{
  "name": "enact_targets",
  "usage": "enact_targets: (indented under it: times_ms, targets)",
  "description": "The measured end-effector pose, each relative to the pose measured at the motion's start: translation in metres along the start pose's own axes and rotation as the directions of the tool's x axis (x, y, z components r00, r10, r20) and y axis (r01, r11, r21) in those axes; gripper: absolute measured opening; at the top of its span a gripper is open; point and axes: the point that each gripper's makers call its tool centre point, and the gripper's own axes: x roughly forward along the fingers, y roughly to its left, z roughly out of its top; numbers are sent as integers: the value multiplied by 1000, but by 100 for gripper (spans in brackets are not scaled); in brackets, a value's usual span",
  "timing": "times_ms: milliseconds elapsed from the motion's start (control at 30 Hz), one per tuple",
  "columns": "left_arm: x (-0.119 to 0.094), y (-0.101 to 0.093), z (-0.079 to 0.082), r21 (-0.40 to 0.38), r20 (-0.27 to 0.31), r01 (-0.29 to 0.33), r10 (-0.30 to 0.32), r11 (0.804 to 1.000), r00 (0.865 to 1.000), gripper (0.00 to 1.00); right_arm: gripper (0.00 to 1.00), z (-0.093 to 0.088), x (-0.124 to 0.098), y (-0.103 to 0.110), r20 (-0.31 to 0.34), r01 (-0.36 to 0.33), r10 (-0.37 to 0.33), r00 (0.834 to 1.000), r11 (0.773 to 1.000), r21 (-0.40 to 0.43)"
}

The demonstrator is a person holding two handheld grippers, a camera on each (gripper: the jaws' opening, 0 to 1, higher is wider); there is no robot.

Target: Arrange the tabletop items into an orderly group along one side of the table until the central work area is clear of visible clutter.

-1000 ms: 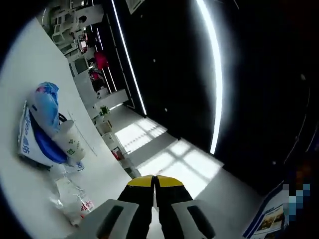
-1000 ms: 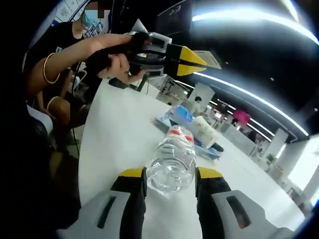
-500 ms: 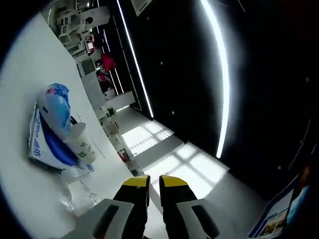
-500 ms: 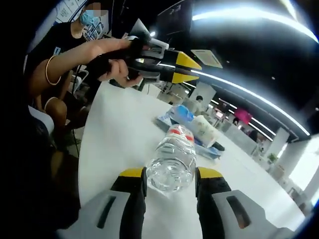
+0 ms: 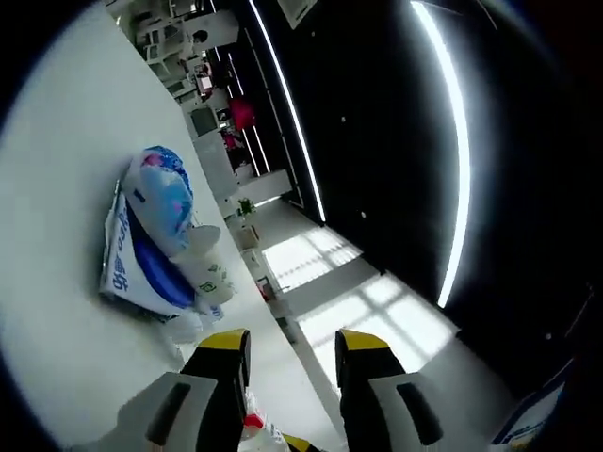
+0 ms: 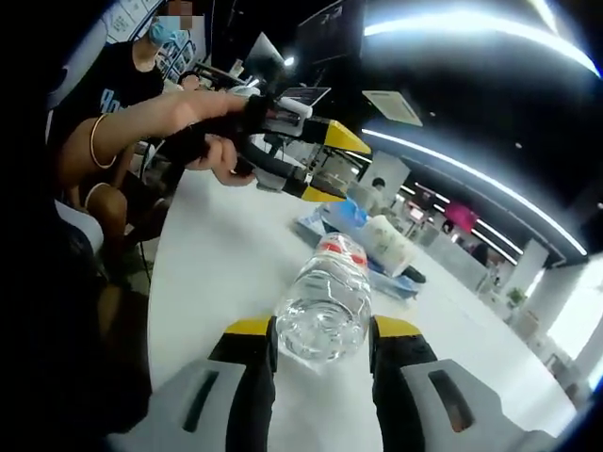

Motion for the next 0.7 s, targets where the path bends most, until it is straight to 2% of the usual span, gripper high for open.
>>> enact_targets:
  times_ms: [167,400,700]
  targets:
    - [3,2,-2,-39,-24,-4,3,999,1000,47,36,0,0,0,-26,-4,4,1000,1000,-8]
    - [3,8,-6,-92,-51,-28,23,995,998,54,36,-3,2,-1,-59,-10,8,998,1000,-21]
    - [6,23,-4,-89,-80,-94,87,992,993,69,36,-5,2,0,-82,-24,21,996,999,-31]
